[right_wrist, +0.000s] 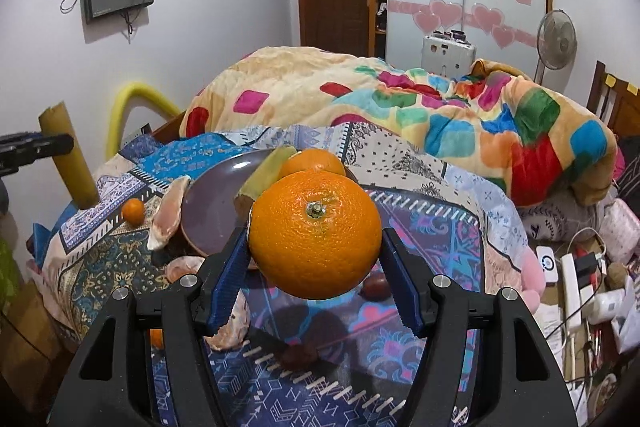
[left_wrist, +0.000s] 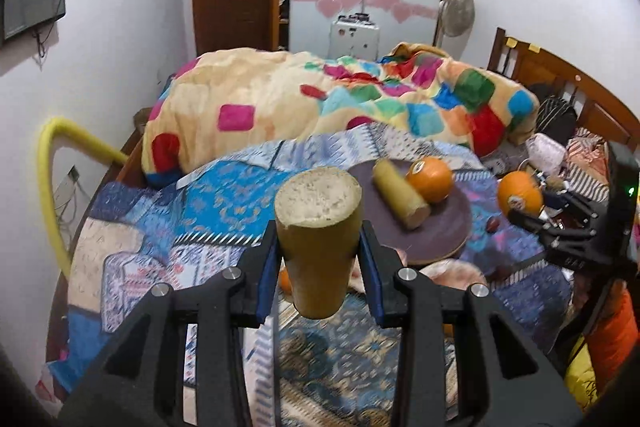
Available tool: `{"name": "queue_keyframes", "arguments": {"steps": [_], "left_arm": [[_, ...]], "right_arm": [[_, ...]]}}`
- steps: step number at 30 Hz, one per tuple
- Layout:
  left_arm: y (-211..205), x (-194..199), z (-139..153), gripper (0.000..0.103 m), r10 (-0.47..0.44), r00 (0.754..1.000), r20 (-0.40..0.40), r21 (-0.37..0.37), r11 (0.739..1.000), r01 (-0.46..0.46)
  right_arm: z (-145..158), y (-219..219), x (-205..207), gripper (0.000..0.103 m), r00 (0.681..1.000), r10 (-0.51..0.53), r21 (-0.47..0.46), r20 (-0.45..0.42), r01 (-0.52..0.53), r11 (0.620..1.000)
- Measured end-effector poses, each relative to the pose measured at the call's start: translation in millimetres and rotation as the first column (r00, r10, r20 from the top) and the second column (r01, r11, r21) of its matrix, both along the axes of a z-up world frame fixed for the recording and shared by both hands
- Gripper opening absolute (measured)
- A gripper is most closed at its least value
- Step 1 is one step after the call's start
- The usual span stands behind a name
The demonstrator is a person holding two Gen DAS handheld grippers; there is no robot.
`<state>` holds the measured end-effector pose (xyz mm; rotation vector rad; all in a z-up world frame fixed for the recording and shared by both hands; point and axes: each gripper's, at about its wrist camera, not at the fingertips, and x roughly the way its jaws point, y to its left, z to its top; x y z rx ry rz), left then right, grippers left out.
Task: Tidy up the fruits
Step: 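Place the cylinder on the purple plate with the left tool while the right tool places the orange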
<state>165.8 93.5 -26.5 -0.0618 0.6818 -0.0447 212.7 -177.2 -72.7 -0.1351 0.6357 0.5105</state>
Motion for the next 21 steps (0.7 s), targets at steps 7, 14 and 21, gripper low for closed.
{"name": "queue_keyframes", "arguments": {"steps": [7, 14, 21], "left_arm": [[-19, 23, 2, 0.037, -0.050, 0.999, 0.005, -0.028, 0.998, 0.050], [-33, 48, -4, 0.037, -0.092, 0.996, -0.012, -0.051, 0.995, 0.091], [-51, 70, -15, 0.037, -0.115, 0.993, -0.035, -0.043, 0.993, 0.113]], "right_arm": [[1, 6, 8, 0.062, 1.000, 0.005, -0.008, 0.012, -0.005, 1.000], [-5, 13, 19, 0.062, 1.000, 0.010, -0.020, 0.008, -0.010, 1.000], [-13, 21, 30, 0.062, 1.000, 0.026, -0.038, -0.014, -0.027, 0.999]]}}
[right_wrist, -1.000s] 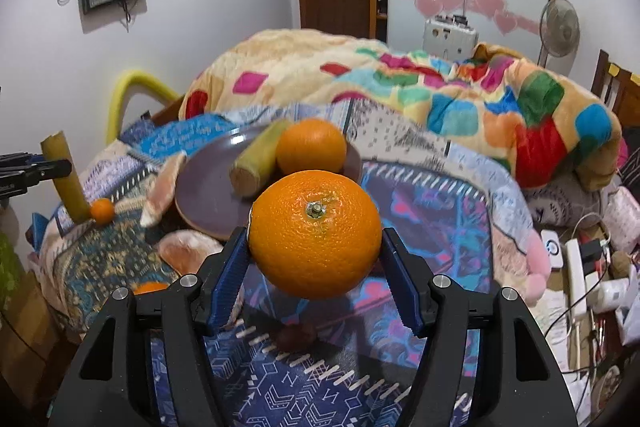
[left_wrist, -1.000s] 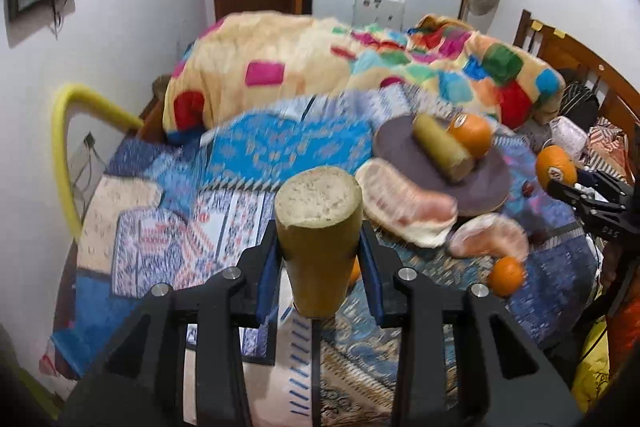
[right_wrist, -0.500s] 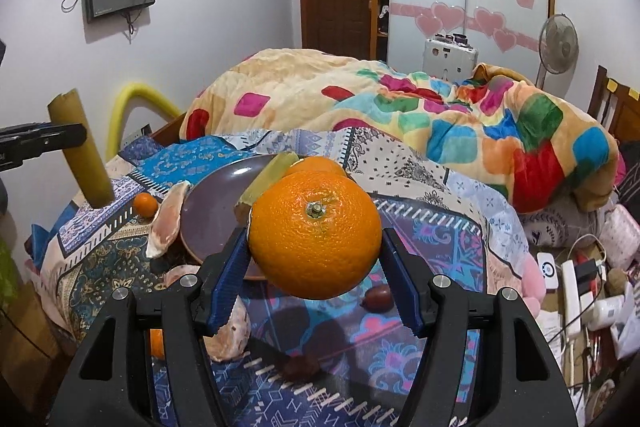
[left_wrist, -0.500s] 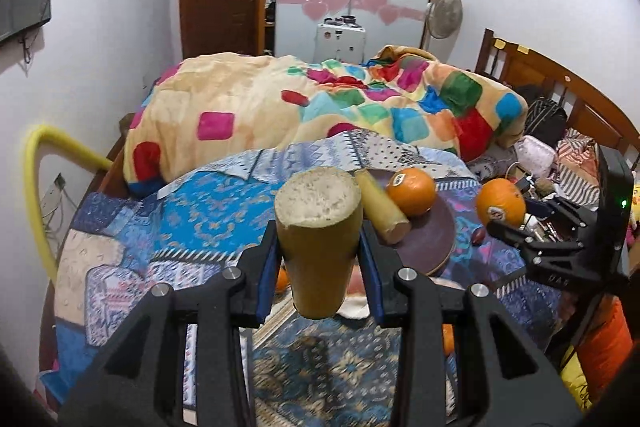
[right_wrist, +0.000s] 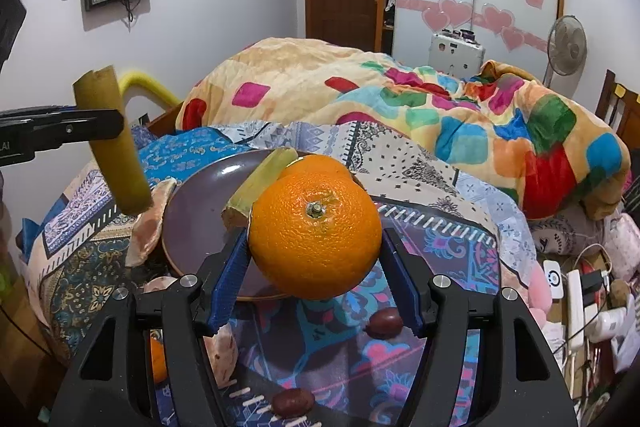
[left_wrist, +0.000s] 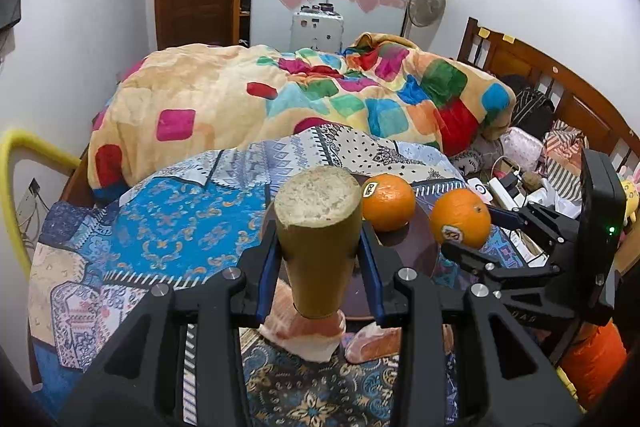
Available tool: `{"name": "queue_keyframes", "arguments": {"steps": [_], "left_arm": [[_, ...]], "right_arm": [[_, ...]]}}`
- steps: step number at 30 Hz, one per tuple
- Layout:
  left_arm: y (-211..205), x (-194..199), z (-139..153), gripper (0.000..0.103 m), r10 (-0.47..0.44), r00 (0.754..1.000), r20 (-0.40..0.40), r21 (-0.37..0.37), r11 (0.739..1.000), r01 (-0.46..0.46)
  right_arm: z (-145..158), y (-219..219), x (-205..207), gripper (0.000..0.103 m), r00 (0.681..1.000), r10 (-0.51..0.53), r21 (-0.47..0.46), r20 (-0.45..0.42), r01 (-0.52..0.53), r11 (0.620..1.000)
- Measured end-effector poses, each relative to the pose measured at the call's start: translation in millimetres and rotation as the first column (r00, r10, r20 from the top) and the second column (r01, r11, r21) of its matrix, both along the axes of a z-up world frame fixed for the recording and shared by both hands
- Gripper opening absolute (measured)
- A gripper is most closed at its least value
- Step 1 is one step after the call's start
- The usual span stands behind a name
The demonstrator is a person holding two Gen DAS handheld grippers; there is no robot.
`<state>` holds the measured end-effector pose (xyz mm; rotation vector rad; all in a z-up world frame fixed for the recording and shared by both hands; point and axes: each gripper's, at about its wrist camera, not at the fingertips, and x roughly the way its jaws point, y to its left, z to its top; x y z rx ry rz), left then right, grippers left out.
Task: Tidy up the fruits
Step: 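Place the cylinder on the purple plate with the left tool while the right tool places the orange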
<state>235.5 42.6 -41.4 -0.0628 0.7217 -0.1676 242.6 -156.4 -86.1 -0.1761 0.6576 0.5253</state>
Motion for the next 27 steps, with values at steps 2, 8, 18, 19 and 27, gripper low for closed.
{"name": "queue_keyframes", "arguments": {"steps": [2, 8, 18, 19, 27], "left_arm": [[-4, 7, -4, 0.037, -0.006, 1.000, -0.014, 0.004, 1.000, 0.006], [-11, 27, -21, 0.037, -0.018, 0.998, -0.056, 0.027, 0.999, 0.020], [-13, 60, -38, 0.037, -0.021, 0.994, -0.111, 0.019, 1.000, 0.023], [-14, 62, -39, 0.037, -0.019, 0.994, -0.108, 0.022, 1.000, 0.021], [-16, 76, -42, 0.038, -0.006, 0.992, -0.126, 0.034, 0.999, 0.010]], "right_arm": [[-4, 5, 5, 0.062, 1.000, 0.007, -0.010, -0.012, -0.007, 1.000], [-14, 16, 16, 0.062, 0.998, 0.024, -0.027, -0.050, -0.026, 0.999], [-20, 31, 15, 0.062, 0.998, 0.061, -0.095, -0.035, -0.064, 0.993], [-21, 32, 15, 0.062, 0.997, 0.064, -0.096, -0.036, -0.067, 0.993], [-30, 37, 19, 0.063, 0.995, 0.072, -0.111, -0.073, -0.080, 0.991]]}}
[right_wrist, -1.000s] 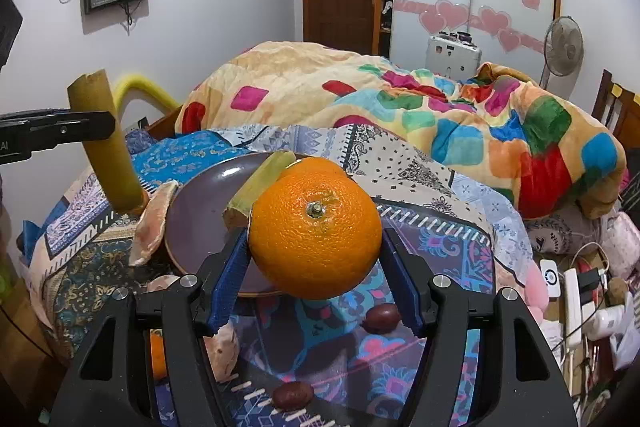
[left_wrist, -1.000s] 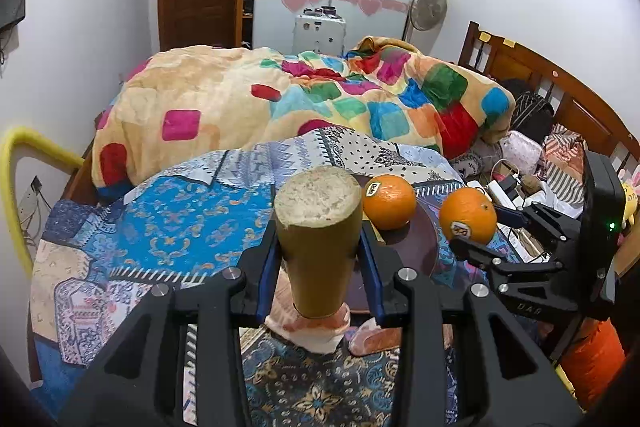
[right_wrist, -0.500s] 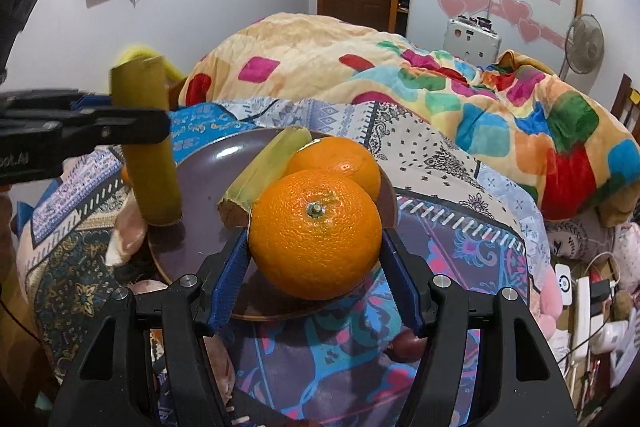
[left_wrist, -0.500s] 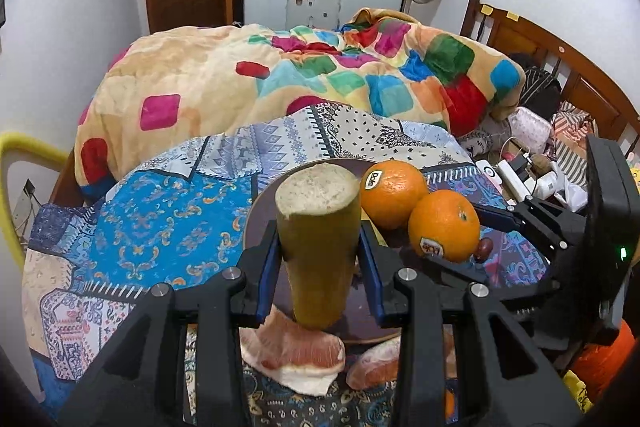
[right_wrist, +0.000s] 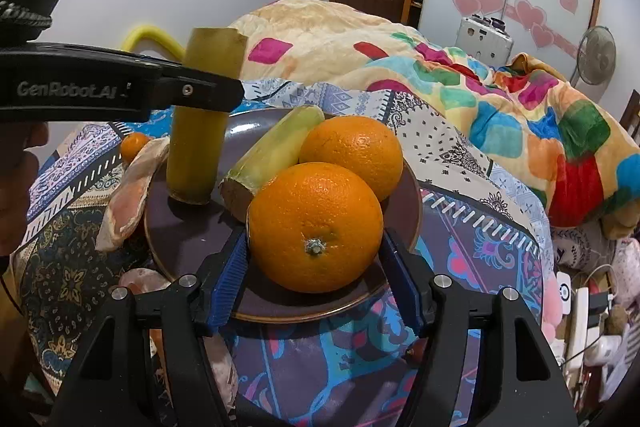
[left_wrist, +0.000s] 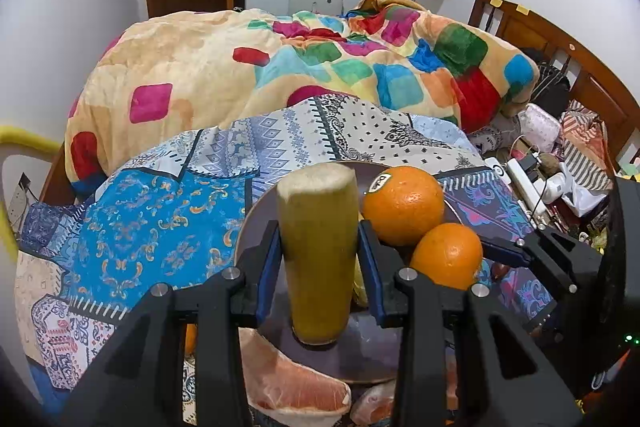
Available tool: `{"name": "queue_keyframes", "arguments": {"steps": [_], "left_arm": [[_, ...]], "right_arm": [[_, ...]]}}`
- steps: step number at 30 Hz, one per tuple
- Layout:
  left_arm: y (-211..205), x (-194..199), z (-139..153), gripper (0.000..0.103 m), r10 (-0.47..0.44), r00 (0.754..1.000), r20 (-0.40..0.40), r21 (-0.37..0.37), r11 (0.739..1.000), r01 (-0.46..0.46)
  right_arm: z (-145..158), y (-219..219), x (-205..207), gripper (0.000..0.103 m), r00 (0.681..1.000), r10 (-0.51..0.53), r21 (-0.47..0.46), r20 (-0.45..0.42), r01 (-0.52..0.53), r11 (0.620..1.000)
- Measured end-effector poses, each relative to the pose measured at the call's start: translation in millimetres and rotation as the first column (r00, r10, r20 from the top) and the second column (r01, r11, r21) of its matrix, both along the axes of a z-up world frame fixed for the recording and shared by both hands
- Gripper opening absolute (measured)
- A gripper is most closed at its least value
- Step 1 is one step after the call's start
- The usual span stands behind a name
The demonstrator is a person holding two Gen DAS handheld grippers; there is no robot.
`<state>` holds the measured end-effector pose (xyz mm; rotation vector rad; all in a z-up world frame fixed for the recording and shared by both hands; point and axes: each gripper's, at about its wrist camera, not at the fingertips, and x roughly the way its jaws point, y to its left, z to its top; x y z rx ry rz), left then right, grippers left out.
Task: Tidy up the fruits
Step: 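Place the cylinder on the purple plate with the left tool while the right tool places the orange, then move the left tool to a pink pomelo segment while the right tool approaches another segment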
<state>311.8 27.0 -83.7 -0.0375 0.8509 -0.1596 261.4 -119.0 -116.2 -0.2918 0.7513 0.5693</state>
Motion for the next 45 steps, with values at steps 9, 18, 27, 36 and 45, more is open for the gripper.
{"name": "queue_keyframes", "arguments": {"steps": [9, 18, 27, 36, 45], "left_arm": [[5, -9, -3, 0.048, -0.002, 1.000, 0.008, 0.027, 1.000, 0.002], [41, -41, 12, 0.052, 0.047, 0.998, 0.047, 0.090, 0.995, -0.051], [81, -60, -7, 0.057, 0.119, 0.993, 0.007, 0.085, 0.989, -0.119], [73, -87, -30, 0.065, 0.092, 0.995, -0.043, 0.067, 0.994, -0.089], [29, -111, -47, 0.082, 0.008, 0.997, -0.076, 0.074, 0.997, -0.003]], "right_arm": [[7, -2, -4, 0.066, 1.000, -0.006, 0.008, 0.014, 0.006, 1.000], [23, -11, -10, 0.071, 0.999, -0.022, 0.054, 0.050, 0.019, 0.998], [26, -19, -15, 0.071, 0.997, -0.041, 0.074, 0.058, 0.036, 0.997], [20, -24, -29, 0.071, 0.999, -0.022, 0.088, 0.023, 0.020, 0.996], [8, -18, -53, 0.071, 0.999, 0.031, 0.063, 0.010, -0.031, 0.998]]}}
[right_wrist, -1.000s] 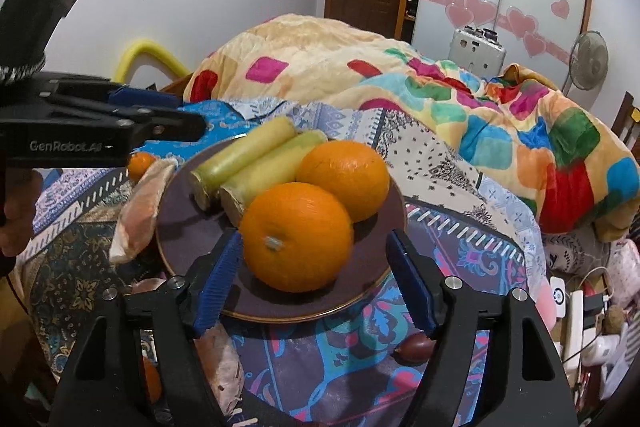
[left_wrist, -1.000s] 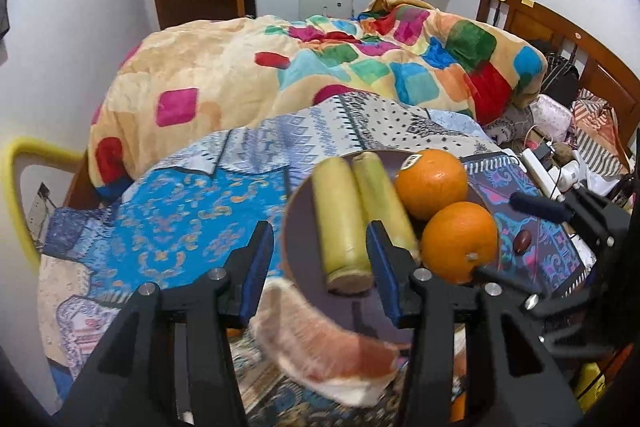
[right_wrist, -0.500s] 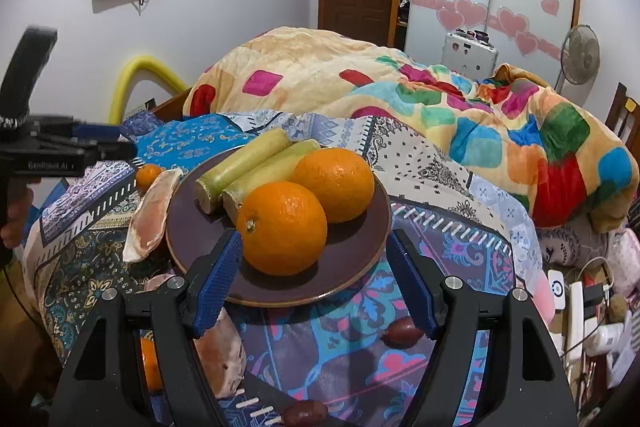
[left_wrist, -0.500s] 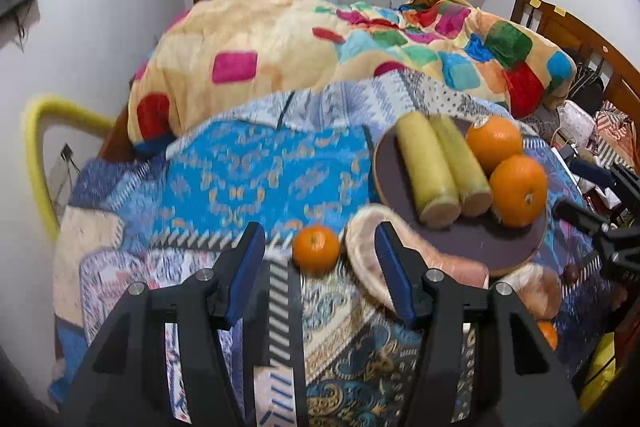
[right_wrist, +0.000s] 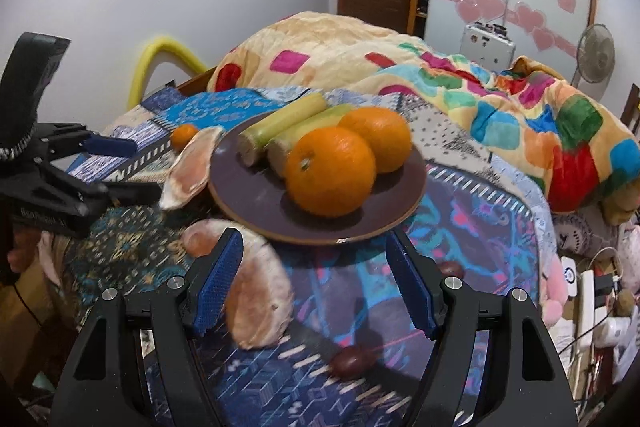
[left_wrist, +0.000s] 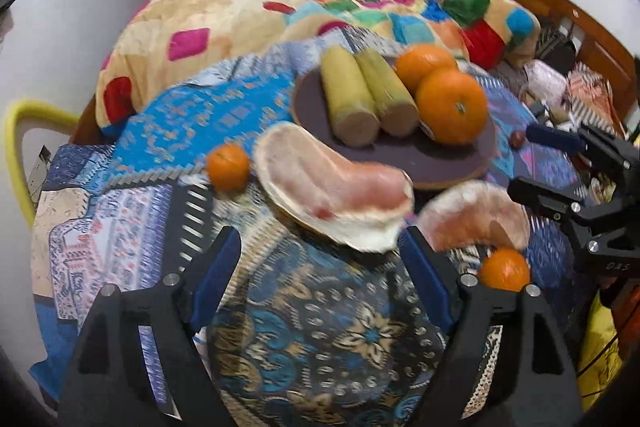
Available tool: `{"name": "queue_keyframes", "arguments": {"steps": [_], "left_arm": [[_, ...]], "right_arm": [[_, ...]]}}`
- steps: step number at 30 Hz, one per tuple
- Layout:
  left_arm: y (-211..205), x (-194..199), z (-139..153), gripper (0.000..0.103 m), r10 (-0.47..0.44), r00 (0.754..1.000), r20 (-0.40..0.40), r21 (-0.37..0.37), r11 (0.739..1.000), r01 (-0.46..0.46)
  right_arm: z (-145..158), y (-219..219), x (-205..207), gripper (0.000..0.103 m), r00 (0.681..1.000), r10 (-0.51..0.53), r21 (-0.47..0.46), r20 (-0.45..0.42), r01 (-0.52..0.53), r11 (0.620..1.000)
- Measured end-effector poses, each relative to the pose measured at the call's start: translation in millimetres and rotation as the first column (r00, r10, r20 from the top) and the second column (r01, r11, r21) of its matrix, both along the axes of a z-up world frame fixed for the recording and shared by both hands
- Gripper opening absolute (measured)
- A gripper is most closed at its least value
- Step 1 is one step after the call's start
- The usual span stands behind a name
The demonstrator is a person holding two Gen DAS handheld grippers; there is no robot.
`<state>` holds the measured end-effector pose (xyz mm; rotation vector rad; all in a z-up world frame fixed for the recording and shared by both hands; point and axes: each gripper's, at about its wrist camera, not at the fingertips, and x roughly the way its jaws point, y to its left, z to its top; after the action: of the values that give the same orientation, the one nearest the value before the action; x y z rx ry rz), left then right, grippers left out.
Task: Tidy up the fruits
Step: 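Move the left tool to a pink pomelo segment while the right tool approaches another segment, then lift the pomelo segment with the left tool while the right tool closes on the other segment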
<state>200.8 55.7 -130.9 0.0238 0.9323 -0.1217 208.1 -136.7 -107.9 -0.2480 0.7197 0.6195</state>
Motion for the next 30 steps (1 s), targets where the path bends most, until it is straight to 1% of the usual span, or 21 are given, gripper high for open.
{"name": "queue_keyframes", "arguments": {"steps": [1, 2, 3, 4, 5, 6, 7, 9, 12, 13, 15, 17, 18, 19, 20, 22, 24, 27, 28, 29, 30], "left_arm": [[-4, 0, -4, 0.082, -0.001, 1.000, -0.004, 0.014, 1.000, 0.001], [-7, 1, -6, 0.082, -0.001, 1.000, -0.006, 0.018, 1.000, 0.001], [-10, 2, -9, 0.082, -0.002, 1.000, -0.007, 0.019, 1.000, 0.002], [-13, 4, -11, 0.080, -0.002, 1.000, -0.004, 0.022, 1.000, 0.002], [-14, 5, -12, 0.078, 0.000, 1.000, 0.002, 0.026, 1.000, 0.000], [-16, 6, -12, 0.074, 0.004, 1.000, 0.013, 0.034, 0.999, -0.004], [-18, 8, -12, 0.069, 0.003, 1.000, 0.018, 0.038, 0.999, -0.004], [-20, 12, -13, 0.064, 0.007, 1.000, 0.019, 0.031, 1.000, -0.008], [-24, 15, -14, 0.063, 0.027, 0.999, 0.037, 0.045, 0.999, -0.029], [-24, 15, -15, 0.059, 0.035, 0.998, 0.045, 0.058, 0.998, -0.037], [-22, 14, -15, 0.058, 0.041, 0.998, 0.054, 0.054, 0.998, -0.044], [-16, 8, -12, 0.051, 0.059, 0.997, 0.059, 0.024, 0.998, -0.061], [-14, 6, -10, 0.046, 0.063, 0.996, 0.062, 0.018, 0.998, -0.064], [-12, 2, -8, 0.041, 0.065, 0.995, 0.070, 0.019, 0.998, -0.066], [-11, -3, -6, 0.039, 0.065, 0.995, 0.077, 0.023, 0.997, -0.067], [-8, -10, -3, 0.025, 0.062, 0.995, 0.081, 0.033, 0.997, -0.065], [-4, -16, -1, 0.017, 0.060, 0.996, 0.073, 0.039, 0.997, -0.063], [5, -25, -1, 0.011, 0.072, 0.995, 0.065, 0.046, 0.996, -0.076], [9, -27, -2, 0.010, 0.077, 0.995, 0.059, 0.037, 0.996, -0.079], [13, -29, -2, 0.010, 0.081, 0.995, 0.051, 0.021, 0.996, -0.083], [16, -33, -2, 0.009, 0.087, 0.995, 0.046, 0.011, 0.996, -0.088]], "right_arm": [[-1, 0, -1, 0.070, 1.000, 0.004, 0.000, -0.002, -0.004, 1.000], [-2, 0, -3, 0.067, 1.000, 0.009, -0.001, -0.007, -0.009, 1.000], [-4, 0, -3, 0.061, 1.000, 0.014, 0.000, -0.016, -0.014, 1.000], [-6, 0, -3, 0.056, 0.999, 0.023, -0.001, -0.032, -0.023, 1.000], [-9, 1, -2, 0.048, 0.999, 0.027, -0.002, -0.044, -0.027, 1.000], [-10, 1, -1, 0.043, 0.998, 0.031, -0.002, -0.058, -0.031, 1.000], [-13, 0, 1, 0.041, 0.996, 0.036, 0.001, -0.076, -0.036, 0.999], [-16, -1, 2, 0.040, 0.995, 0.040, 0.004, -0.089, -0.040, 0.999], [-17, -3, 2, 0.040, 0.994, 0.046, 0.018, -0.096, -0.044, 0.999], [-18, -3, 3, 0.040, 0.993, 0.054, 0.025, -0.106, -0.052, 0.998], [-19, -2, 4, 0.040, 0.991, 0.061, 0.031, -0.120, -0.057, 0.998], [-19, -2, 3, 0.040, 0.990, 0.069, 0.031, -0.123, -0.066, 0.997], [-19, -1, 2, 0.040, 0.989, 0.076, 0.030, -0.127, -0.073, 0.997], [-19, -1, 1, 0.040, 0.988, 0.082, 0.029, -0.130, -0.079, 0.996], [-20, 0, 0, 0.040, 0.987, 0.090, 0.028, -0.135, -0.087, 0.996], [-22, 1, -3, 0.040, 0.984, 0.107, 0.026, -0.143, -0.104, 0.994], [-23, 3, -6, 0.040, 0.982, 0.118, 0.015, -0.146, -0.117, 0.993], [-23, 4, -10, 0.040, 0.984, 0.115, 0.004, -0.134, -0.116, 0.993], [-23, 4, -10, 0.040, 0.984, 0.115, 0.004, -0.135, -0.116, 0.993], [-24, 4, -10, 0.035, 0.983, 0.118, 0.008, -0.141, -0.118, 0.993], [-24, 3, -11, 0.035, 0.981, 0.125, 0.015, -0.148, -0.124, 0.992]]}}
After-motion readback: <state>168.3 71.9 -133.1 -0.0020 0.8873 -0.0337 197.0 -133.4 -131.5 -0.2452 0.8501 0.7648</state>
